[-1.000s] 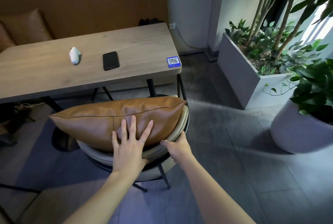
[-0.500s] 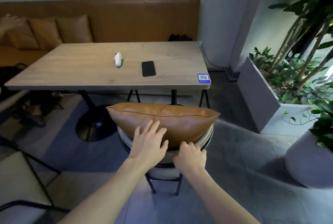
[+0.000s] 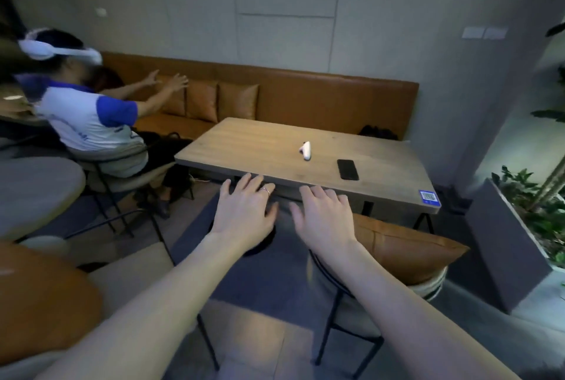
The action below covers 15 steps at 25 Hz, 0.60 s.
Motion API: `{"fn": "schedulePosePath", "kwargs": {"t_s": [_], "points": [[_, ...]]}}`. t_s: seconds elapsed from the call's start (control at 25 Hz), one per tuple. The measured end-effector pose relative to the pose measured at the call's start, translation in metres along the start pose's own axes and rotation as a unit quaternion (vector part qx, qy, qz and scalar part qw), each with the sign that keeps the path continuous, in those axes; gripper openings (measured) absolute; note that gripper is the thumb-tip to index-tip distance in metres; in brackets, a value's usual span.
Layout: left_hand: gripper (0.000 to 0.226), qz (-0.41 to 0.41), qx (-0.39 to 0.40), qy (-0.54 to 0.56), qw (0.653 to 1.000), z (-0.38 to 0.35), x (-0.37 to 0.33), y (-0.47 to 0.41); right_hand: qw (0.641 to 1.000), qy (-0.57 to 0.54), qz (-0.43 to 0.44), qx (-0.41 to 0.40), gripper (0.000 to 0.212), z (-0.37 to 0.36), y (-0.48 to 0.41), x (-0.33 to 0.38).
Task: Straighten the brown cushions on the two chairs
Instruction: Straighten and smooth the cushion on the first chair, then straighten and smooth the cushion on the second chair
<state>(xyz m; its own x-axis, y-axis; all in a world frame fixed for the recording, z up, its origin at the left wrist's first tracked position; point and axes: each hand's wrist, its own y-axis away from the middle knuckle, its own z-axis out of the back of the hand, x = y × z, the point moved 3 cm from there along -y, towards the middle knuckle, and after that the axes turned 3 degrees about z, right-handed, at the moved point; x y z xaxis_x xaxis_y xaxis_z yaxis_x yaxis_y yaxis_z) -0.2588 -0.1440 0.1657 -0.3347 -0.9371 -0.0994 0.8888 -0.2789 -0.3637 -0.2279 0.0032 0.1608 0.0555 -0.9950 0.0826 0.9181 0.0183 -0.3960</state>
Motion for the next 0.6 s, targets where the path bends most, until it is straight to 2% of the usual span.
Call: {"fn": "schedulePosePath", "kwargs": {"t_s": [0.16,0.36,0.48,0.6], "points": [[0.046,0.031,-0.075,-0.014,0.997,0.098,0.105,0.037,0.993,-0.01,0.085,-0.083,0.039,0.067,-0.011,0.128],[0.05,0.106,-0.119,-0.024,0.987,0.184,0.225,0.084,0.977,-0.054,0.141,-0.148,0.048,0.117,-0.028,0.266],[0.05,0.157,-0.131,-0.021,0.979,0.204,0.294,0.112,0.973,-0.092,0.15,-0.147,0.054,0.119,-0.03,0.337],[0.049,0.215,-0.105,-0.004,0.971,0.199,0.348,0.135,0.975,-0.119,0.154,-0.104,0.056,0.095,-0.03,0.388]]}}
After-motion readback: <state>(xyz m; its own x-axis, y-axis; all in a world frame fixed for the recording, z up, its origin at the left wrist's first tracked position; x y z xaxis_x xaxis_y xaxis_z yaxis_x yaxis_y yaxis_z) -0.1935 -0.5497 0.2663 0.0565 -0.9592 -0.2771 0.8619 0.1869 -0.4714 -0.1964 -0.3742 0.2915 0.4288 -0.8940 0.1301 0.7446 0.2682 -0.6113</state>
